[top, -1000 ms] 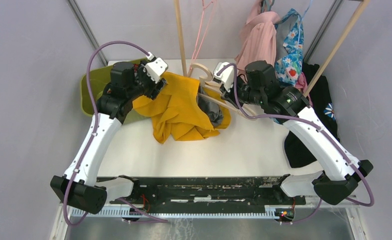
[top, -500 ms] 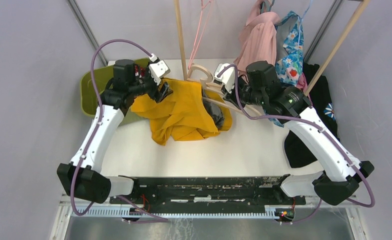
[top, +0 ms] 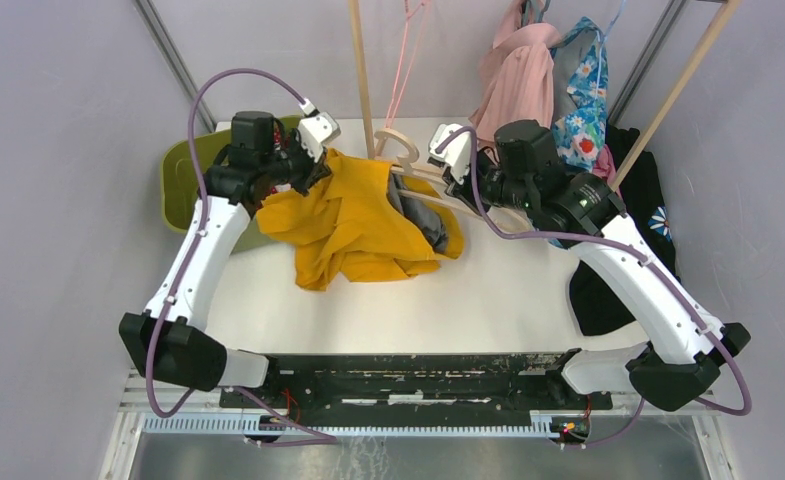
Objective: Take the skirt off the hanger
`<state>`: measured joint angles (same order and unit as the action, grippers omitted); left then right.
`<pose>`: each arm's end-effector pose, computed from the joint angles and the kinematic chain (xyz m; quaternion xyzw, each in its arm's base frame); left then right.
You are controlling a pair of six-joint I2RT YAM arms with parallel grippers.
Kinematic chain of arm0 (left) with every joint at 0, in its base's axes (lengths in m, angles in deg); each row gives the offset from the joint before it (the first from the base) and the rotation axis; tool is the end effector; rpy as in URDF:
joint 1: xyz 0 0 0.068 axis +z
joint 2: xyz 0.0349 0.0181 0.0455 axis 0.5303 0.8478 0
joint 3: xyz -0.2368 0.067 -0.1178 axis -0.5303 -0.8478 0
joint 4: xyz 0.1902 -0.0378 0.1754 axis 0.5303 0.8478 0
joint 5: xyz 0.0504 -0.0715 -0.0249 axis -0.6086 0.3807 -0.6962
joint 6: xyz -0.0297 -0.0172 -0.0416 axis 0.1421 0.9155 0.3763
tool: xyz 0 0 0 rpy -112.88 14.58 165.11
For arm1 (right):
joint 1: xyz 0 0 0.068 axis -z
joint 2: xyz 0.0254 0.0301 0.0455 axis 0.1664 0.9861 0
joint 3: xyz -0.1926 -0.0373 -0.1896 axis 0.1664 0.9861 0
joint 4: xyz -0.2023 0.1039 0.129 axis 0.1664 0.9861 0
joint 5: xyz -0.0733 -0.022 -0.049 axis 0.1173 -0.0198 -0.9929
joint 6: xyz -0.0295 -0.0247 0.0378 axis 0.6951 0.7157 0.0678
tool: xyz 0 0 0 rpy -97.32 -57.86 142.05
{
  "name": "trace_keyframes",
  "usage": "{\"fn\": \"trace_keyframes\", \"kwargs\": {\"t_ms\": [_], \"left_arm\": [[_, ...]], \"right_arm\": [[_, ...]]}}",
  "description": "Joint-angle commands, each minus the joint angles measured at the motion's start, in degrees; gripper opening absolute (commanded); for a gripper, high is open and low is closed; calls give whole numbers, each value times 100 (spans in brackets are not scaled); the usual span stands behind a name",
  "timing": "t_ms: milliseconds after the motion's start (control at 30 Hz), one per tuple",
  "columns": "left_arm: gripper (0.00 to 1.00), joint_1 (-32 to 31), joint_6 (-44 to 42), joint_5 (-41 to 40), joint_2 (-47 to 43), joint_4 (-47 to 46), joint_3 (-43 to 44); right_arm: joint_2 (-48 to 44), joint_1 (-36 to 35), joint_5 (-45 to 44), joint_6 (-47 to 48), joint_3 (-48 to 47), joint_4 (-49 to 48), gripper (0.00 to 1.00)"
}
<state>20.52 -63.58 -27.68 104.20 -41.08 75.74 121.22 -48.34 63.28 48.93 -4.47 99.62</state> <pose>0.2847 -0.0765 0.3819 0.4224 0.7466 -0.1536 0.4906 0.2003 0.1672 0.4505 -0.4703 0.7231 0.1306 0.4888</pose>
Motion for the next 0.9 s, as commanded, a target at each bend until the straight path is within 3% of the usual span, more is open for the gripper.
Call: {"fn": "trace_keyframes", "kwargs": {"t_ms": [0, 333, 533, 767, 867], "left_arm": [[3, 235, 392, -1476, 147, 326, 1146], [3, 551, 616, -2139, 610, 469, 3934], [3, 614, 848, -2563, 1034, 47, 5289], [3, 1294, 826, -3345, 1727, -581, 5840], [3, 1839, 1157, -3046, 1923, -923, 5911]], "right_arm": [[-237, 8, -14, -55, -274, -1037, 1], [-280, 9, -144, -60, 1, -1124, 1], [-381, 12, -269, -27, 196, -1138, 1], [-414, 14, -341, 15, 209, -1135, 1], [-385, 15, -423, 78, 171, -1103, 1]]}}
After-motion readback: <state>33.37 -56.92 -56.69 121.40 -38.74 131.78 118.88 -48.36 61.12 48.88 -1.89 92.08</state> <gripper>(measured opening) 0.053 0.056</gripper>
